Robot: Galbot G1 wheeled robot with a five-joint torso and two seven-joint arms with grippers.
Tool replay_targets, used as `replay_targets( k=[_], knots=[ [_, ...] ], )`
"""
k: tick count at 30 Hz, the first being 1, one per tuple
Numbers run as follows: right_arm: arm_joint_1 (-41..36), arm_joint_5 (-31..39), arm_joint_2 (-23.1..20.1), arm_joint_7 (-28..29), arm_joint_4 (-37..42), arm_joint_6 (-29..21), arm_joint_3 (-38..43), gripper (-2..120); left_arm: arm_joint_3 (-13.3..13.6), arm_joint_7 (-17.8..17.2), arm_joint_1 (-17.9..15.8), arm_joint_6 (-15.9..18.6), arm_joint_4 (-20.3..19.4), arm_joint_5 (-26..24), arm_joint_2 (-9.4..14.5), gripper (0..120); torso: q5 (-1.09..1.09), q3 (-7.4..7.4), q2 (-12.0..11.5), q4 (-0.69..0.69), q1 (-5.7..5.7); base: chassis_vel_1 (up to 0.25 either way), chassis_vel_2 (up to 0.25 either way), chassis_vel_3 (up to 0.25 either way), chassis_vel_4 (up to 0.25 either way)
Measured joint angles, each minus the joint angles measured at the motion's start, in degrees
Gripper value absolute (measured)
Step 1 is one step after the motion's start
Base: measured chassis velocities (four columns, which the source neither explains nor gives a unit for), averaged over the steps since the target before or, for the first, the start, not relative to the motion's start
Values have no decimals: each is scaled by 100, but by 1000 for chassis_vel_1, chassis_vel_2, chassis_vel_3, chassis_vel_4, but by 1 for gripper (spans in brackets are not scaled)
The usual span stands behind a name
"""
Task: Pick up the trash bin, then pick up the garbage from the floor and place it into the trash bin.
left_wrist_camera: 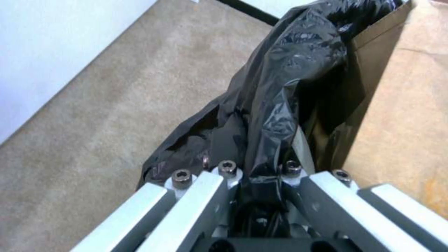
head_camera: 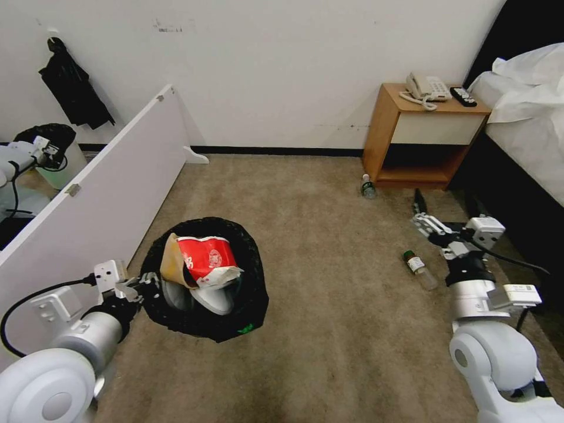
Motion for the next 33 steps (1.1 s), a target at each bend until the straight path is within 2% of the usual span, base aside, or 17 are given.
replay_targets(
  k=[3,11,24,33],
  knots=[
    [-175,-213,107,25,76,-10,121,100,-117,5,15,0,0,-38,0,1,0,0,0,-1,0,0,0,0,0],
    [-286,-256,177,9,123,42,138,100,-212,8,23,0,6,14,-16,1,-1,0,0,0,0,0,0,0,0],
    [-296,-272,183,-78,109,57,74,100,-203,72,66,0,-4,15,-11,1,0,0,0,0,0,0,0,0,0],
    [-270,-243,155,-117,70,54,52,100,-178,79,35,1,47,25,-4,1,1,0,-1,-1,0,-117,-101,120,105]
  ],
)
